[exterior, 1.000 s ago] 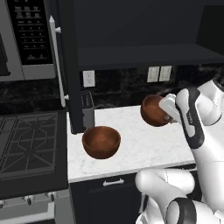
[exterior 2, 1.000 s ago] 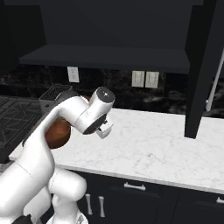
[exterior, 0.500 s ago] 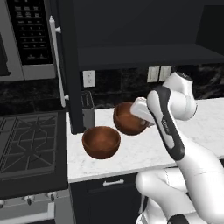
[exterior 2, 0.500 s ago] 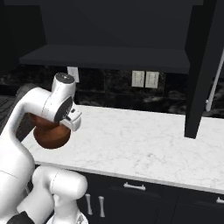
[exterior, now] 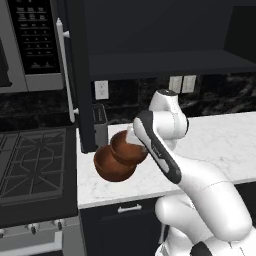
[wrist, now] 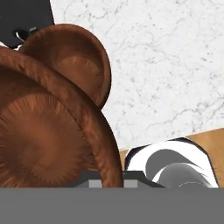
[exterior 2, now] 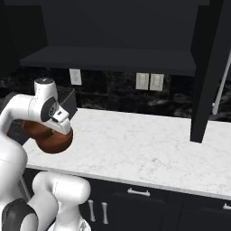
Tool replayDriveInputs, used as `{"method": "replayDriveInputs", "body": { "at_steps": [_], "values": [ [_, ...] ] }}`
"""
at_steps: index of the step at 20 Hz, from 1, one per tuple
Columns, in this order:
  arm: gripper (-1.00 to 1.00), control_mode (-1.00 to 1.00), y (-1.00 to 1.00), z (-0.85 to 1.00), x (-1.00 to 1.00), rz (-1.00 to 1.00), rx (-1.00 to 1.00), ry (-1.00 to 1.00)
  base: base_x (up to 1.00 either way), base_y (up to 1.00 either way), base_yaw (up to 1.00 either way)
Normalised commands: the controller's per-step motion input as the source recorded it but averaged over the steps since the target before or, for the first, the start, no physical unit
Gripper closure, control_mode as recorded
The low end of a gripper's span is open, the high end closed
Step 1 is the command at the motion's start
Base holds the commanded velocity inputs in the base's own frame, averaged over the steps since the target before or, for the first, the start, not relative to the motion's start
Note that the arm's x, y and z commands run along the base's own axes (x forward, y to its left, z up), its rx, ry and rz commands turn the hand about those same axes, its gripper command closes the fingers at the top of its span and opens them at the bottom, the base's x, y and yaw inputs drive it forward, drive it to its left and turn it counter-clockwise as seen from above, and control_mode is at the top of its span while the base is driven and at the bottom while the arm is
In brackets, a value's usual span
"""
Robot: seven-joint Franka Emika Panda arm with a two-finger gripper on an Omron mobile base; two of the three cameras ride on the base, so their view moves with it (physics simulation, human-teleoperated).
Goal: Pick up the bowls on the counter and stack them on top of one another in the open cabinet. Place the smaller bowl on top of the larger bowl.
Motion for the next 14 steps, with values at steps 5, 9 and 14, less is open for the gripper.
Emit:
{"method": "replayDriveInputs", "body": {
  "at_steps": [5, 9, 14],
  "values": [
    [1.00, -1.00, 0.20, -0.30, 0.54, 0.00, -0.10, 0.15, 0.00, 0.00, 0.00],
    [1.00, -1.00, 0.14, -0.24, 0.48, 0.00, -0.06, 0.03, 0.00, 0.00, 0.00],
    [1.00, -1.00, 0.08, -0.33, 0.34, 0.00, -0.01, 0.00, 0.00, 0.00, 0.00]
  ]
}}
